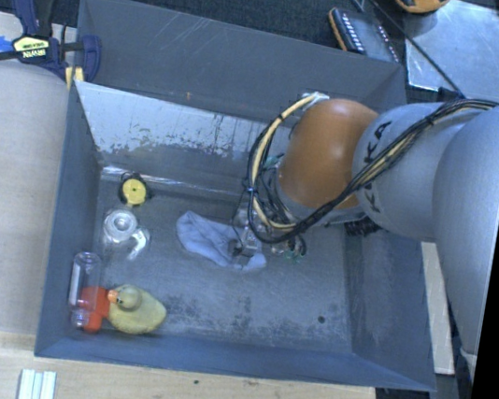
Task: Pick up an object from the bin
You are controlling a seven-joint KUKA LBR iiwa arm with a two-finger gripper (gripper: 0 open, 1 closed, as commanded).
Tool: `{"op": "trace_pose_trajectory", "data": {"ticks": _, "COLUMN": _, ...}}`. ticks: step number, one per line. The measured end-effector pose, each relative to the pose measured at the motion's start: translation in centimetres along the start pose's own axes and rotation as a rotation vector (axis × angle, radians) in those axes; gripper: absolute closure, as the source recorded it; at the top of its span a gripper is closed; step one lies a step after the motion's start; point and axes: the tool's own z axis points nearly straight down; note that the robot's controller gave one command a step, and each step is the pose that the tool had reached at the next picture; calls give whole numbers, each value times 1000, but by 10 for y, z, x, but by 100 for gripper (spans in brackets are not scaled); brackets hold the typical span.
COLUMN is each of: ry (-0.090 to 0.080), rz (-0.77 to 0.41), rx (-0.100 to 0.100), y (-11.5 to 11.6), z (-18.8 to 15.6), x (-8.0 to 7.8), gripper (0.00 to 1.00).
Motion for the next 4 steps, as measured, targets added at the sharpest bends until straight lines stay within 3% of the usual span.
{"op": "trace_pose_trajectory", "data": {"ticks": 2, "ry": 0, "rz": 0, "rx": 0, "y": 0, "z": -4, "x": 1, "gripper": 100}}
{"op": "trace_pose_trajectory", "data": {"ticks": 3, "ry": 9, "rz": 0, "rx": 1, "y": -1, "z": -23, "x": 3, "gripper": 100}}
{"op": "trace_pose_trajectory", "data": {"ticks": 4, "ry": 6, "rz": -1, "rx": 1, "y": -1, "z": -47, "x": 2, "gripper": 100}}
